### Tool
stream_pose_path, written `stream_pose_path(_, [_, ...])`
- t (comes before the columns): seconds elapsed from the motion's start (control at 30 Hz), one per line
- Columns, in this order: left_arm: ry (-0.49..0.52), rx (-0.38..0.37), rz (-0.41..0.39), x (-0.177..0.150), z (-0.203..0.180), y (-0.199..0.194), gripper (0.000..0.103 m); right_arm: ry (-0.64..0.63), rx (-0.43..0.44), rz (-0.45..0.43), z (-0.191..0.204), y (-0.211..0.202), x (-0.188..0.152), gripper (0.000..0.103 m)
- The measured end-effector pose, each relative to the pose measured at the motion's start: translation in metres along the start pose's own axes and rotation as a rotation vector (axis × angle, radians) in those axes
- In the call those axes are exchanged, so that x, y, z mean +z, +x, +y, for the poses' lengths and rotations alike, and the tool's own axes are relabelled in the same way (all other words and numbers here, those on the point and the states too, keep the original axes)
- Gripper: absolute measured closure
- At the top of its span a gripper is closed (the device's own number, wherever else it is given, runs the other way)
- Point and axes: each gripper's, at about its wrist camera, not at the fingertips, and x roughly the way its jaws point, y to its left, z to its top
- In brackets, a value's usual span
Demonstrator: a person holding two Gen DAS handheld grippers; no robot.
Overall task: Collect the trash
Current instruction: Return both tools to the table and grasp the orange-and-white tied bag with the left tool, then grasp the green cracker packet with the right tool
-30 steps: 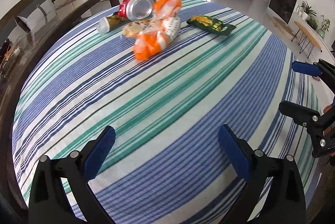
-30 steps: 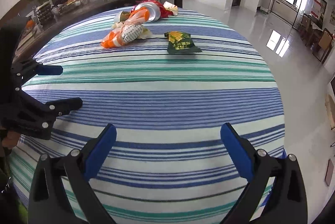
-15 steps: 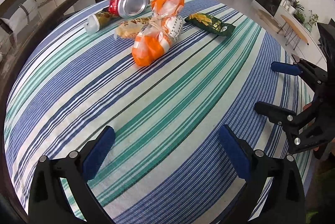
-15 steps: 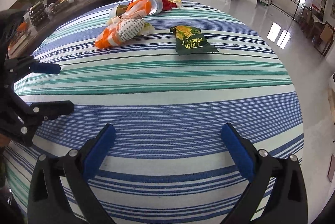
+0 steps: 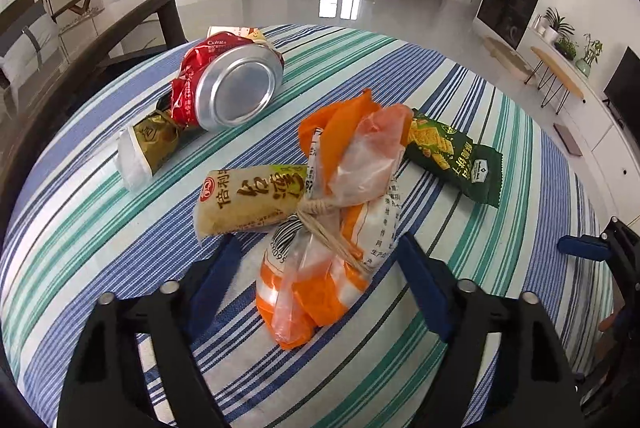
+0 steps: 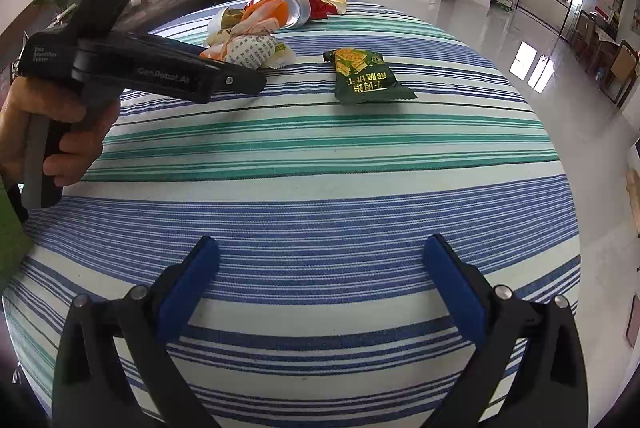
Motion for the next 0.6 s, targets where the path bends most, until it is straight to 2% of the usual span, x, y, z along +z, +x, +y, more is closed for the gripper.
stream_pose_path(0.03, [0.007,0.012,-0.003,-0.001,-0.002,-0.002,0.046,0.000,0.000,0.000,0.000,0.000,0.000,0.005])
stream_pose_path(0.07, [0.003,0.019,-0.003,-0.004,-0.002,-0.004,0.047,0.000,0.000,0.000,0.000,0.000,0.000,0.005])
stream_pose_path(0.17, [-0.041,0.027,-0.014,-0.018,-0.002,-0.021,0.048,0.000,-0.001,0.000,0.000,0.000,0.000,0.005])
stream_pose_path(0.33, [-0.121,0.091,-0.003,-0.066,-0.002,-0.060,0.047,-0.001,0.000,0.000,0.000,0.000,0.000,0.005])
stream_pose_path(0.5, [-0.158,0.137,-0.015,-0.104,0.007,-0.087,0.045,-0.001,0.000,0.000,0.000,0.000,0.000,0.005])
stream_pose_path(0.53, [-0.159,0.147,-0.020,-0.107,0.009,-0.089,0.040,-0.001,0.000,0.000,0.000,0.000,0.000,0.005])
stream_pose_path(0.57, [-0.156,0.153,-0.023,-0.109,0.011,-0.090,0.028,-0.001,0.000,0.001,0.000,0.000,0.000,0.005])
stream_pose_path(0.6, [-0.153,0.155,-0.027,-0.110,0.013,-0.090,0.022,-0.001,0.000,0.001,0.000,0.000,0.000,0.005])
